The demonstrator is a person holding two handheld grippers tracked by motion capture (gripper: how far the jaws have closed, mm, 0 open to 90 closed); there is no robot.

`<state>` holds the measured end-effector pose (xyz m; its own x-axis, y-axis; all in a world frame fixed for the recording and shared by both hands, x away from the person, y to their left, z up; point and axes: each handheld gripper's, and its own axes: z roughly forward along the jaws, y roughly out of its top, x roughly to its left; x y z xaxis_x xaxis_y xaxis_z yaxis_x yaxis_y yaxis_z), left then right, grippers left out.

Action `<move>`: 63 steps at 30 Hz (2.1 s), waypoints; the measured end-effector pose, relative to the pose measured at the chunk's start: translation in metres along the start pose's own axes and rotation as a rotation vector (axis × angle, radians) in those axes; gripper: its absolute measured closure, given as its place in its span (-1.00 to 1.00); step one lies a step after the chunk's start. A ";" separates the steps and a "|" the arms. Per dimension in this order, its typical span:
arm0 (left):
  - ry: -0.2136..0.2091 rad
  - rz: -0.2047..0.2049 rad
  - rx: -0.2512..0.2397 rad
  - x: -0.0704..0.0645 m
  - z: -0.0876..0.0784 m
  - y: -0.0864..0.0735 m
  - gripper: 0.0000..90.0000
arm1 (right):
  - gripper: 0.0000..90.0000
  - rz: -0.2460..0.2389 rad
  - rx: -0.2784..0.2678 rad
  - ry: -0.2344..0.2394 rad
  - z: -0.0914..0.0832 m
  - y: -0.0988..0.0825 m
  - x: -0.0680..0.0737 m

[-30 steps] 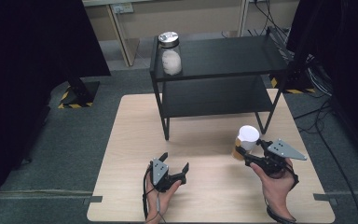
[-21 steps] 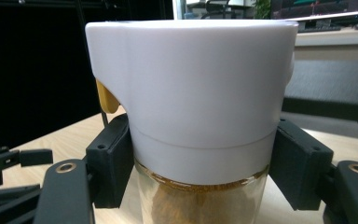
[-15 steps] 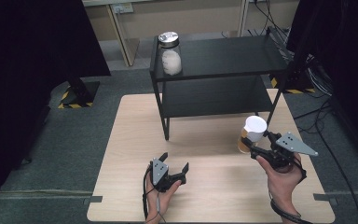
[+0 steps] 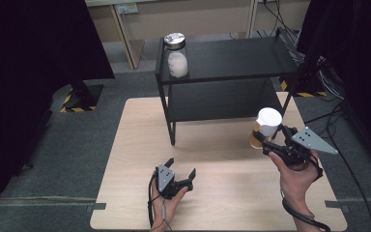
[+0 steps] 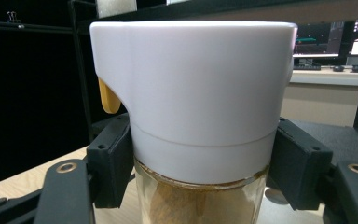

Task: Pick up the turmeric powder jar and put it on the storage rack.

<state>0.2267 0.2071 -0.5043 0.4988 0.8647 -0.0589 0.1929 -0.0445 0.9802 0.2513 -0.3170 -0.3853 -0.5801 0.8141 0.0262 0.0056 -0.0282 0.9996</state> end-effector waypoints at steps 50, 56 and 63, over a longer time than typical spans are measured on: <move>0.000 0.013 0.000 -0.001 0.000 0.000 -0.85 | -0.32 -0.025 -0.113 -0.071 0.018 0.058 0.000; -0.001 0.011 -0.001 -0.001 0.000 0.000 -0.85 | -0.32 -0.027 -0.125 -0.081 0.020 0.065 -0.001; -0.001 0.012 0.000 -0.001 0.000 0.000 -0.85 | -0.32 -0.035 -0.129 -0.077 0.022 0.074 -0.002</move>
<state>0.2263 0.2062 -0.5042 0.5022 0.8634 -0.0478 0.1872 -0.0545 0.9808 0.2707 -0.3075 -0.3112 -0.5139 0.8579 -0.0033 -0.1215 -0.0690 0.9902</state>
